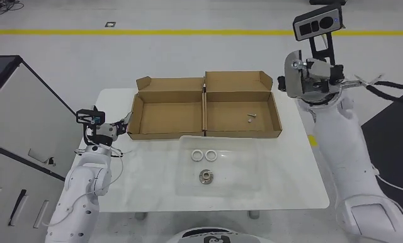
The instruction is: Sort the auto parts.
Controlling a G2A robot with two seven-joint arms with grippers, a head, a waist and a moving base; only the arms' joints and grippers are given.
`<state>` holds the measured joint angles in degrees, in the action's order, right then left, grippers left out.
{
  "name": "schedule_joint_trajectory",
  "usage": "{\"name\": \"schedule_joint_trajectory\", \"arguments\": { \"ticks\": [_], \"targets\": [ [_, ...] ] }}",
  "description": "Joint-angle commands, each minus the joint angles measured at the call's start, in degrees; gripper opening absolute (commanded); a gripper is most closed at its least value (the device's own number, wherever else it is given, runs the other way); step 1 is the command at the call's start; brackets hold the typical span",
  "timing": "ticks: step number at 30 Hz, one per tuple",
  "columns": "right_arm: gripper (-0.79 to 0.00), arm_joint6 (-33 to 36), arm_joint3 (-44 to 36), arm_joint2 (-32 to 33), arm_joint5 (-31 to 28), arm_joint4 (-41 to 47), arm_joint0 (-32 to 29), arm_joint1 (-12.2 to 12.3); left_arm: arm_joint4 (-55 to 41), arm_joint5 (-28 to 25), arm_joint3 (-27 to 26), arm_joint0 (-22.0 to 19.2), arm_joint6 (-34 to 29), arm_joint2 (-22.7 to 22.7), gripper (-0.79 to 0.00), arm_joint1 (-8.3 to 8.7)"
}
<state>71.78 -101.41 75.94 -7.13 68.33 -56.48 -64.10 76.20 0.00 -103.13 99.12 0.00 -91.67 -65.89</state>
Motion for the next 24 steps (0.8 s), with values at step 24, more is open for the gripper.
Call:
{"name": "schedule_joint_trajectory", "arguments": {
  "ticks": [24],
  "targets": [
    [-0.785, 4.17, 14.71, -8.56, 15.22, -75.16, 19.47, 4.72, 0.00, 0.00, 0.00, 0.00, 0.00, 0.00, 0.000, 0.00]
  ]
}}
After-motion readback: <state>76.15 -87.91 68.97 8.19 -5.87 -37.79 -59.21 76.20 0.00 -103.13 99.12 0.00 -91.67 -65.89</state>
